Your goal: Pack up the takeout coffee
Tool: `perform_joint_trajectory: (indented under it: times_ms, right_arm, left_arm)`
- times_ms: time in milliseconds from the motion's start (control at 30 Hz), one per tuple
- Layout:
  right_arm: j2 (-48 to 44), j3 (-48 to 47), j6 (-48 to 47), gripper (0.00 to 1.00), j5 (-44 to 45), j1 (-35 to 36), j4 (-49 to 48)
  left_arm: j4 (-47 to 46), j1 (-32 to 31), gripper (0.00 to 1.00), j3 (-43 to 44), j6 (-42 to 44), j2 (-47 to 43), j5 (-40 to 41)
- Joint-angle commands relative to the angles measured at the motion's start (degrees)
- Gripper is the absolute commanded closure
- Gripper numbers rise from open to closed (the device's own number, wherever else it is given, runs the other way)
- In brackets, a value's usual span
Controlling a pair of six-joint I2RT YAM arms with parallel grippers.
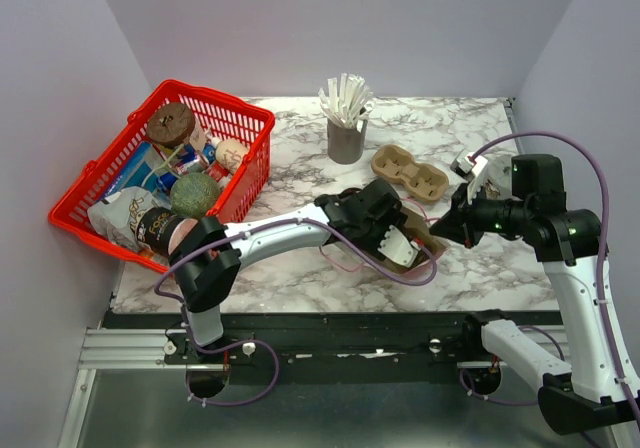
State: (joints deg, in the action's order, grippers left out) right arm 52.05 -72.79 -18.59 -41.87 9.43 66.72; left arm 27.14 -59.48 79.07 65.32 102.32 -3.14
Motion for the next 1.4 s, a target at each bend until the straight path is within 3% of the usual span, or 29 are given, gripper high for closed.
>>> perform_joint_trajectory:
  times_ms: [0, 300, 467, 700, 867, 1000, 1167, 1367]
  right_arm:
    - [-0.9, 1.0, 0.0, 1.0, 5.9, 0.3, -2.4]
    - [-2.0, 2.6, 0.0, 0.99, 7.6, 0.4, -3.1]
    - [-2.4, 3.6, 0.3, 0.99, 8.6, 0.3, -3.9]
    - [-1.5, 3.1, 0.7, 1.0, 10.7, 0.3, -4.8]
    - [1.1, 1.3, 1.4, 1.0, 12.3, 0.4, -5.8]
    - [3.3, -0.4, 0.1, 0.99, 13.8, 0.3, -6.4]
    - [6.0, -3.9, -2.1, 1.0, 15.4, 0.3, -5.7]
    - [9.0, -6.2, -3.8, 0.99, 15.3, 0.3, -5.5]
  left_arm:
    - [5.2, 0.2, 0.42, 3.2, -6.5, -5.6, -5.1]
    - [4.4, 1.2, 0.54, 3.5, -16.8, -13.1, -15.0]
    - [5.3, 2.1, 0.54, 5.6, -21.0, -15.4, -18.2]
    - [10.4, 4.7, 0.54, 16.3, -24.7, -18.9, -20.5]
    - [23.2, 7.2, 0.53, 22.4, -22.2, -23.1, -15.2]
    - [34.4, 7.5, 0.5, 24.5, -14.4, -26.4, -9.1]
    - [51.6, 7.1, 0.49, 21.5, -4.0, -26.7, 1.6]
    - [58.2, 1.4, 0.49, 16.6, -2.8, -20.7, 17.5]
